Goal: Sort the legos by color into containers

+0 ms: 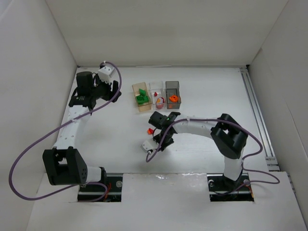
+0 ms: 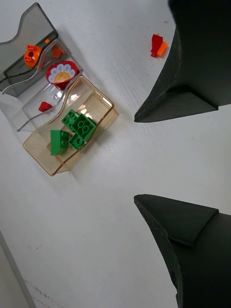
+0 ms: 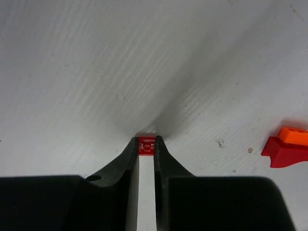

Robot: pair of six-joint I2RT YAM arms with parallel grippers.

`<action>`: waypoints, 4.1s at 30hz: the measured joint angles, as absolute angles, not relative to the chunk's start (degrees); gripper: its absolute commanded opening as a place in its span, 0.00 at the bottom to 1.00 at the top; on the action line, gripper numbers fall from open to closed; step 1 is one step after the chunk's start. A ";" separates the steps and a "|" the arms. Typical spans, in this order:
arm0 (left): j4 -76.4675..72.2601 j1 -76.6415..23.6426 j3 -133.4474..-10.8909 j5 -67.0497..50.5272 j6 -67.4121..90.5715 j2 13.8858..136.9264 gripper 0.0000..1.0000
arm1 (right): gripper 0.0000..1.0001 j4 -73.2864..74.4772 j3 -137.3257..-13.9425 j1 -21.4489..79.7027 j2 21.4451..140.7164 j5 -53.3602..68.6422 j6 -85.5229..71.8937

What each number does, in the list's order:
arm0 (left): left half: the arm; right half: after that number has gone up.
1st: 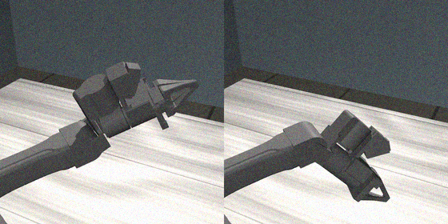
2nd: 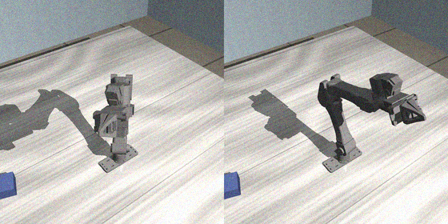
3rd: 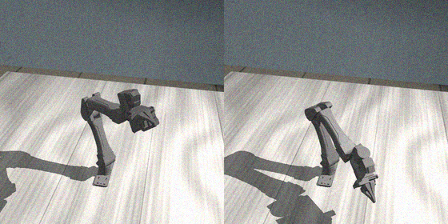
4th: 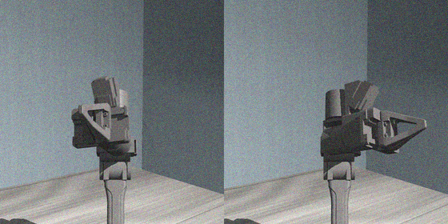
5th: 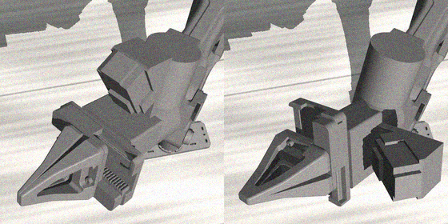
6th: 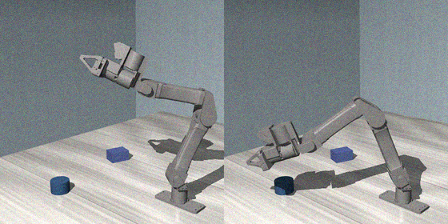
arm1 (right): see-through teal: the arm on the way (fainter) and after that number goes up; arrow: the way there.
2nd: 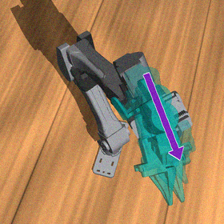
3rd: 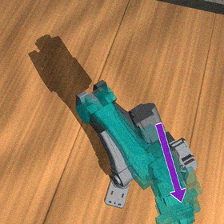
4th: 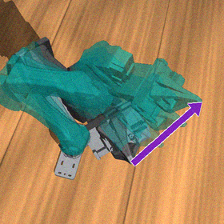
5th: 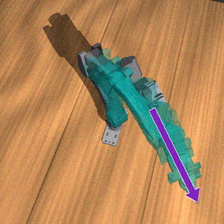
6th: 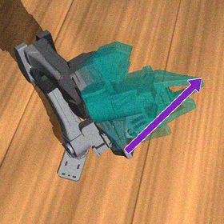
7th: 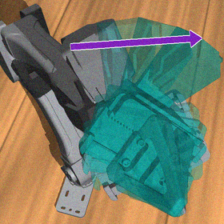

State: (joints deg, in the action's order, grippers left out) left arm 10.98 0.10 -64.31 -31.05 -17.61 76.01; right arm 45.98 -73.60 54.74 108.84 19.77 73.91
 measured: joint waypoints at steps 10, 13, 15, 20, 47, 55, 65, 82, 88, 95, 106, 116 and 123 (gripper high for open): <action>10.90 0.10 -64.31 -31.70 -17.69 76.93 0.59 | 0.03 49.95 -79.50 49.50 106.94 22.04 73.49; 10.79 0.10 -64.38 -32.67 -17.47 77.76 0.59 | 0.02 50.15 -89.78 43.07 106.19 25.08 72.20; 10.61 0.10 -64.49 -33.12 -17.21 78.35 0.60 | 0.02 48.36 -96.66 38.41 106.08 26.65 70.50; 10.20 0.10 -65.04 -33.41 -16.32 79.40 0.67 | 0.02 44.82 -111.09 30.28 109.01 28.03 64.01; 10.11 0.12 -66.92 -33.82 -15.42 80.79 0.78 | 0.48 41.19 -118.78 28.08 128.86 36.38 55.70; 13.82 -6.74 -63.53 -37.12 -27.22 77.36 0.78 | 0.48 42.52 -106.54 25.61 118.65 44.95 57.19; 25.47 -18.61 -57.01 -41.08 -48.21 75.50 0.74 | 0.47 43.27 -89.76 12.91 98.80 47.64 58.83; 17.96 -35.70 -59.92 -24.14 -16.62 90.32 0.76 | 0.47 44.34 -76.09 6.61 87.26 46.46 59.75; 18.13 -36.95 -63.86 -19.25 -10.87 97.19 0.69 | 0.47 44.45 -75.13 6.31 85.93 46.48 59.77; 18.41 -39.62 -63.88 -13.39 -8.38 98.26 0.65 | 0.47 44.45 -75.11 6.31 85.89 46.48 59.77; 18.31 -39.64 -57.08 -8.99 -8.97 91.66 0.65 | 0.47 44.45 -75.11 6.31 85.89 46.52 59.77; 18.24 -39.64 -56.88 -10.55 -11.70 92.29 0.61 | 0.47 44.45 -75.11 6.31 85.91 46.52 59.77; 18.33 -39.64 -56.88 -11.81 -13.96 93.71 0.59 | 0.47 44.47 -75.18 6.31 86.67 46.52 59.77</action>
State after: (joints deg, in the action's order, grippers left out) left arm 18.33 -39.64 -56.88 -11.81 -13.96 93.71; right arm 44.47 -75.18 6.31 86.67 46.52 59.77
